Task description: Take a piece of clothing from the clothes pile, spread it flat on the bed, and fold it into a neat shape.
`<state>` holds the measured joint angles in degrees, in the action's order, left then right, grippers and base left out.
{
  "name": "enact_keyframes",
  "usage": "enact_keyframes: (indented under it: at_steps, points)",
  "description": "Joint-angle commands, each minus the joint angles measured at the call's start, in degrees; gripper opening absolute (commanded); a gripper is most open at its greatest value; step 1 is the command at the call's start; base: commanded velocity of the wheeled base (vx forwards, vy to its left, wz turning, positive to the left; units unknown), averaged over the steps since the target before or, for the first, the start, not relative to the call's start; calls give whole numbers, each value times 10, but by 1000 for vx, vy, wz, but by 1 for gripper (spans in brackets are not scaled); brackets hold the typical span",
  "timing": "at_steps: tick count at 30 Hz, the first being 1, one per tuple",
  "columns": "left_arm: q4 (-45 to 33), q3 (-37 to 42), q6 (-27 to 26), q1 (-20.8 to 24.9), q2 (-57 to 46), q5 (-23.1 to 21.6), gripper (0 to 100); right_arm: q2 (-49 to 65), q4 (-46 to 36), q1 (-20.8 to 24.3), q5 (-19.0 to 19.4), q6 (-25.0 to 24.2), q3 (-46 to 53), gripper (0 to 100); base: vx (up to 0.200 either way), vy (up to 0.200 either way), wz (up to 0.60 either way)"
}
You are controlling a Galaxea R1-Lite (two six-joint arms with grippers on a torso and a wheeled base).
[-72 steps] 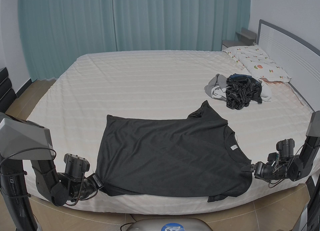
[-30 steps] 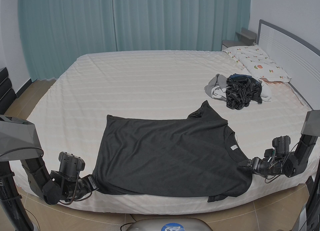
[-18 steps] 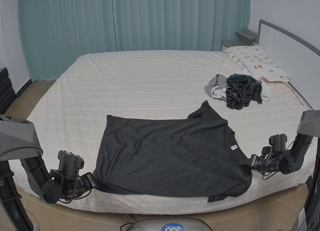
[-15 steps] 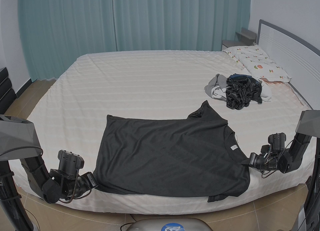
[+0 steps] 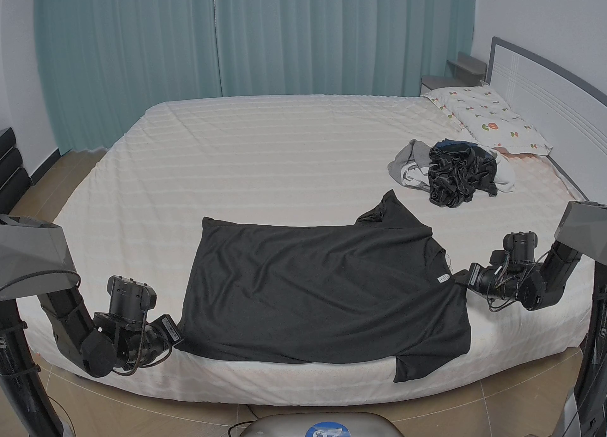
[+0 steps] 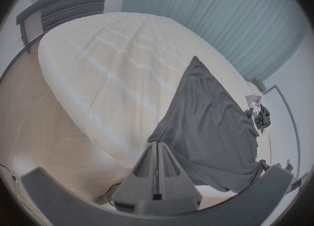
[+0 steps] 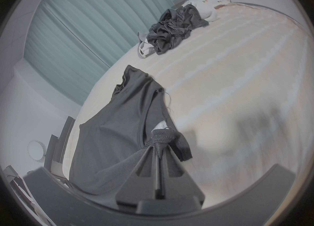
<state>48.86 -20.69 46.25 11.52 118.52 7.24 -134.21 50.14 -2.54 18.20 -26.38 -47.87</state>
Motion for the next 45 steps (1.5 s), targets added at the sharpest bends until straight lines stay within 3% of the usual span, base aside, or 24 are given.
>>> enact_keyframes:
  at_steps: [1, 13, 14, 20, 31, 34, 38, 45]
  points:
    - [9, -17, 11, -11, 19, 1, 0, -33, 0, 13, 0, -1, -57, 0, 0, 0, 0]
    - [56, -19, 18, -19, 55, 1, 0, -102, 13, 39, -28, 0, -155, 0, 0, 0, 0]
    - [57, -19, 18, -19, 56, 1, 0, -107, 20, 39, -29, 0, -160, 100, 0, 0, 0]
    - [58, -21, 18, -21, 59, 1, 0, -98, 91, 31, -22, -10, -111, 100, 0, 0, 0]
    - [58, -21, 18, -23, 57, 0, 0, -13, 88, -26, 0, -11, -4, 100, 0, 0, 0]
    - [58, -21, 18, -23, 54, 0, 0, 8, 88, -33, 32, -11, 38, 100, 0, 0, 0]
    - [58, -20, 18, -23, 54, -1, 0, 25, 88, -27, 83, -3, 84, 100, 0, 0, 0]
    - [58, -18, 18, -23, 52, -1, 0, -4, 82, 4, 85, -1, 87, 100, 0, 0, 0]
